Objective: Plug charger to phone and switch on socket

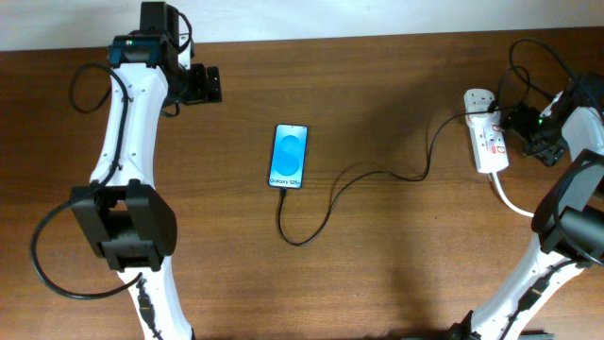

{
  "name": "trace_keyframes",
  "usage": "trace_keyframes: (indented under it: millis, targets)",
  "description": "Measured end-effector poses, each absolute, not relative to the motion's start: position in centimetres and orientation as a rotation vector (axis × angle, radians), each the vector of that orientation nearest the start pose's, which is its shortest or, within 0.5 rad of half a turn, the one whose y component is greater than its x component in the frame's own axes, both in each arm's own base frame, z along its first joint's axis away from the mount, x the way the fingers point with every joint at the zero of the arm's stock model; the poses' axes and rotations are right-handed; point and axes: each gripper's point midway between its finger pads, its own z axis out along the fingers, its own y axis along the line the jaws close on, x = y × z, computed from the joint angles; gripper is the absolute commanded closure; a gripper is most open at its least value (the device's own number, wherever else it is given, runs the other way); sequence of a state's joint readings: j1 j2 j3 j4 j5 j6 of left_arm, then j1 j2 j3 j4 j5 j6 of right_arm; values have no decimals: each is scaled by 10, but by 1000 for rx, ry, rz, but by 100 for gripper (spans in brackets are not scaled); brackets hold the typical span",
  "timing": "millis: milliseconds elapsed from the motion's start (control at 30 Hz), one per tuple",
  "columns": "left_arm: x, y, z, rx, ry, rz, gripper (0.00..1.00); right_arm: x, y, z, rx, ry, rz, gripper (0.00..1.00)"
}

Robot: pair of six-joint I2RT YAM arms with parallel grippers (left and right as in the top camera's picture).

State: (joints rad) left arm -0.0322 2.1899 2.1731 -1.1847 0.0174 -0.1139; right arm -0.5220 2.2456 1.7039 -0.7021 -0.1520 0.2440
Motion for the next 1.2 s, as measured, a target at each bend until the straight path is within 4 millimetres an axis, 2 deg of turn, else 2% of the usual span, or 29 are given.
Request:
trace_keyframes:
  millis: [233,900,1200]
  targets:
    - [508,-19,155,-109,2772,-62,1,452,-218,15,1015,2605,232,2]
    - [508,-19,155,-109,2772,-62,1,451,-213,16,1018,2630,230,2]
    - [507,-19,155,-109,2772,-62,1,443,-206,15,1027,2671,261,2]
